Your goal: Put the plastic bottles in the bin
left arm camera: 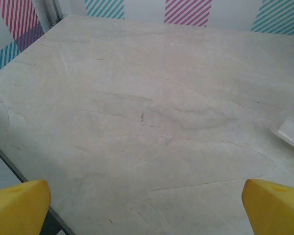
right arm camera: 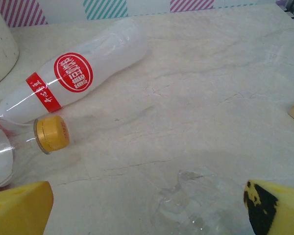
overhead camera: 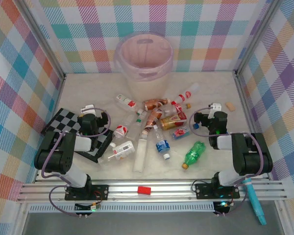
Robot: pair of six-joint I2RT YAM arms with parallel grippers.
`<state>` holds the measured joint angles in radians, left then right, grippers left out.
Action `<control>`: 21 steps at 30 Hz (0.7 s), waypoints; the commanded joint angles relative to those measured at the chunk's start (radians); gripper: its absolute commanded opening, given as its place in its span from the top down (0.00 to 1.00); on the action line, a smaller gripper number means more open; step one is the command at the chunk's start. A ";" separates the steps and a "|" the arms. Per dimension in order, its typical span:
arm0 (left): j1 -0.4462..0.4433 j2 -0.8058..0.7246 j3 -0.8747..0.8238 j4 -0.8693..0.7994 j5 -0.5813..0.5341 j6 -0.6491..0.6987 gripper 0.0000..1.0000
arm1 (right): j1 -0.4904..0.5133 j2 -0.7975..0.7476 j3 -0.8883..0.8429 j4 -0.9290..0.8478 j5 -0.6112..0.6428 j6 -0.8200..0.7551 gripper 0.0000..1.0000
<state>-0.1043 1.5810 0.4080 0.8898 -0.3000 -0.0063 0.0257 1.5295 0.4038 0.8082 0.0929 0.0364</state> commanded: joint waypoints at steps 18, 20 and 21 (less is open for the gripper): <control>-0.002 -0.001 -0.012 0.001 0.004 0.006 0.00 | -0.001 0.004 0.001 0.028 -0.014 -0.006 0.00; -0.002 -0.001 -0.011 0.001 0.001 0.006 0.00 | -0.001 0.004 0.001 0.028 -0.014 -0.006 0.00; -0.001 -0.001 -0.010 0.000 0.004 0.005 0.00 | -0.003 0.004 0.003 0.027 -0.014 -0.006 0.01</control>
<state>-0.1043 1.5810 0.4080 0.8898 -0.2996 -0.0063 0.0254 1.5295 0.4038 0.8082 0.0929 0.0364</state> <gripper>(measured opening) 0.997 0.994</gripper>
